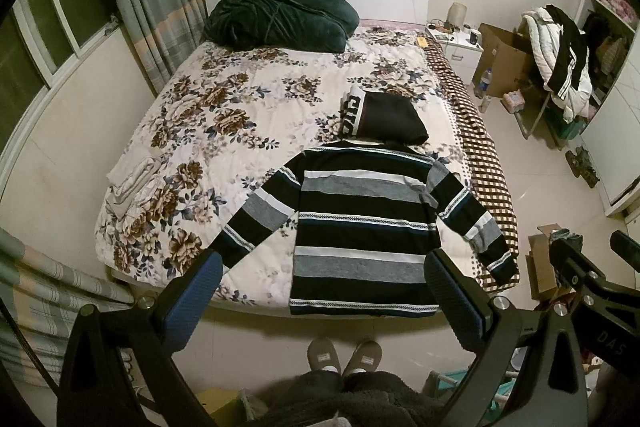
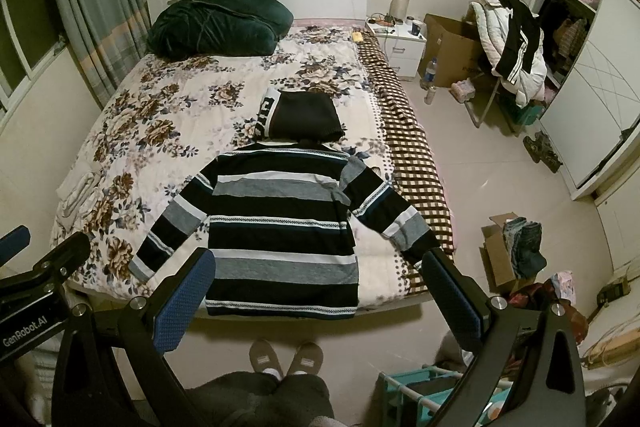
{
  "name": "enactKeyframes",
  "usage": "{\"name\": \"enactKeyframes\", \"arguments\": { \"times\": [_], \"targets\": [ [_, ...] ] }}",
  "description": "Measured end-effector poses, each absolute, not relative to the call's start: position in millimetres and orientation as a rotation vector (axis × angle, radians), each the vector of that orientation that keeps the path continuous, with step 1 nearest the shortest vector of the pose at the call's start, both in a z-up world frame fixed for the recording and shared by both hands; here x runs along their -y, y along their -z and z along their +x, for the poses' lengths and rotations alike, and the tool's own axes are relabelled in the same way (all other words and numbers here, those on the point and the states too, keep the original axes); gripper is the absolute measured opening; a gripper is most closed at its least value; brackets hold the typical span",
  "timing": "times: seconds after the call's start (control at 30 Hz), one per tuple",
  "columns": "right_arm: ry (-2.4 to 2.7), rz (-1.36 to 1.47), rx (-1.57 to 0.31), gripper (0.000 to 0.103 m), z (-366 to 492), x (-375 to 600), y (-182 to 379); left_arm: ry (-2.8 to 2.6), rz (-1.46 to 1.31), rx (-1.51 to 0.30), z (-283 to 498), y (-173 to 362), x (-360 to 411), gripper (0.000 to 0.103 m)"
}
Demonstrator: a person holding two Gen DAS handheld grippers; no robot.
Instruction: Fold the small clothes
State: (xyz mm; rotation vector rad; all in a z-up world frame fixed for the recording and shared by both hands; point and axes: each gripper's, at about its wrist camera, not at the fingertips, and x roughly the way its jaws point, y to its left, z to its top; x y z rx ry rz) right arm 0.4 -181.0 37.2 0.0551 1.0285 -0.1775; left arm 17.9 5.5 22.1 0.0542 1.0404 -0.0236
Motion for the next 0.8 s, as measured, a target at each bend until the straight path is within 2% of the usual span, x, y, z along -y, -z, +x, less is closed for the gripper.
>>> {"name": "enactKeyframes", "arguments": {
  "times": [0.8],
  "targets": [
    [0.176, 0.058, -1.023, 0.103, -0.8, 182.4, -36.8, 0.025, 0.052, -1.031, 18.8, -25.4, -6.2, 0.103]
  ]
}}
